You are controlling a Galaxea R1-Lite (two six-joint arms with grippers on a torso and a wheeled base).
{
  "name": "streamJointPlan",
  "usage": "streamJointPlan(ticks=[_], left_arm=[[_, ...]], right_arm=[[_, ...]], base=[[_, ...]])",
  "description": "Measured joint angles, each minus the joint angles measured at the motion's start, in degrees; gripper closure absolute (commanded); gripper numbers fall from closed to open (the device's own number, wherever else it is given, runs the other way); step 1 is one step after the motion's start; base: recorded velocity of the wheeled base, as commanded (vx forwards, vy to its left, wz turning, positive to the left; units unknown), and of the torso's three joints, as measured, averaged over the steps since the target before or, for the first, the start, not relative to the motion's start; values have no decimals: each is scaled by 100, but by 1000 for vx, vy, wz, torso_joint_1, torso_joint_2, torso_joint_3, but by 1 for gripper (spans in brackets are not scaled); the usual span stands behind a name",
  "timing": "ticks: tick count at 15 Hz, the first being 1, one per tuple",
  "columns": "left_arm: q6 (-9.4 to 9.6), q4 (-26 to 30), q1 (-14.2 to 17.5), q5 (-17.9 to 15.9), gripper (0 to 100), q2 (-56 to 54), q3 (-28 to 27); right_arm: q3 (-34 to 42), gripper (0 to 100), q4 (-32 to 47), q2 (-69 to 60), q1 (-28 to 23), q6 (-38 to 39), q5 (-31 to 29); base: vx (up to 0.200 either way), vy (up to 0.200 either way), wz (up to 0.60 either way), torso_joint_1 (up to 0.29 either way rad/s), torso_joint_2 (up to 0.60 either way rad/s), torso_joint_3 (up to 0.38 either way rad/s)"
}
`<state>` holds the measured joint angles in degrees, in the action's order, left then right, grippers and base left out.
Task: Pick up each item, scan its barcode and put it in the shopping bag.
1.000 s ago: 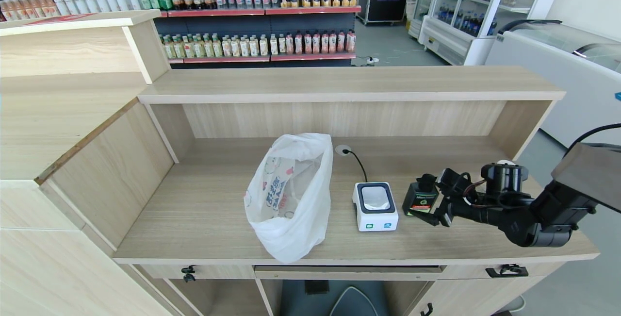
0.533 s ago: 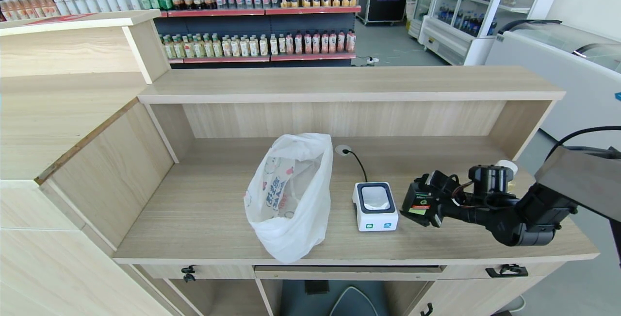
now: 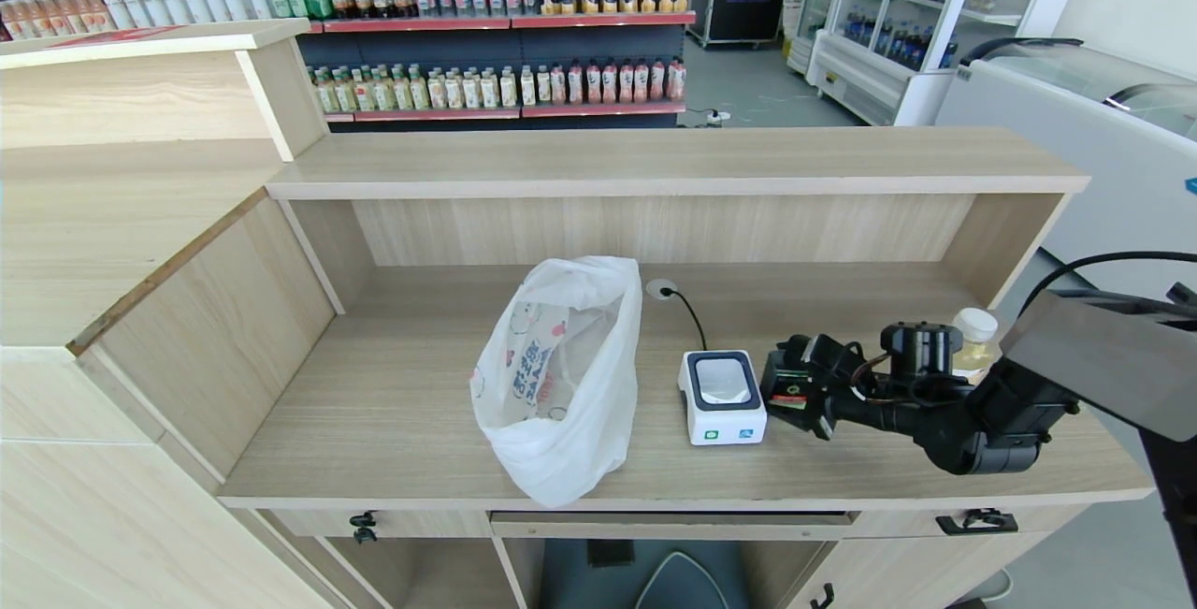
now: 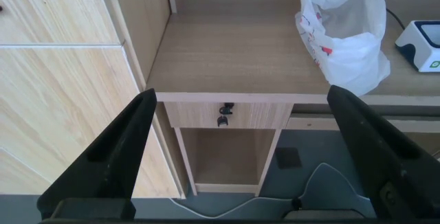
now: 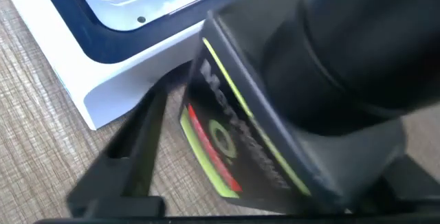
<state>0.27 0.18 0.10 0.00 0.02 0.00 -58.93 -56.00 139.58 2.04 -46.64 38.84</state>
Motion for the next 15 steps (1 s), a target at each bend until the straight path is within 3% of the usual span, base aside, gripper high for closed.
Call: streamJointPlan(ticks=[7,12,13,15], left_arm=[[-2,-2,-2,0,0,0,0],[0,0,0,0,0,0,0],[0,0,-5,0,0,0,0],[-2,0,-5,0,0,0,0]], right_arm=[[140,100,200,-780,-269,4,-2],[491,100,285,-2252,-372,-68,-4],[616,100,400,-2762,-366,-304,-13],[1017,100,542,-3782,-173,-1680,79]], base=[[0,0,0,0,0,0],[0,0,0,0,0,0],[0,0,0,0,0,0],[0,0,0,0,0,0]])
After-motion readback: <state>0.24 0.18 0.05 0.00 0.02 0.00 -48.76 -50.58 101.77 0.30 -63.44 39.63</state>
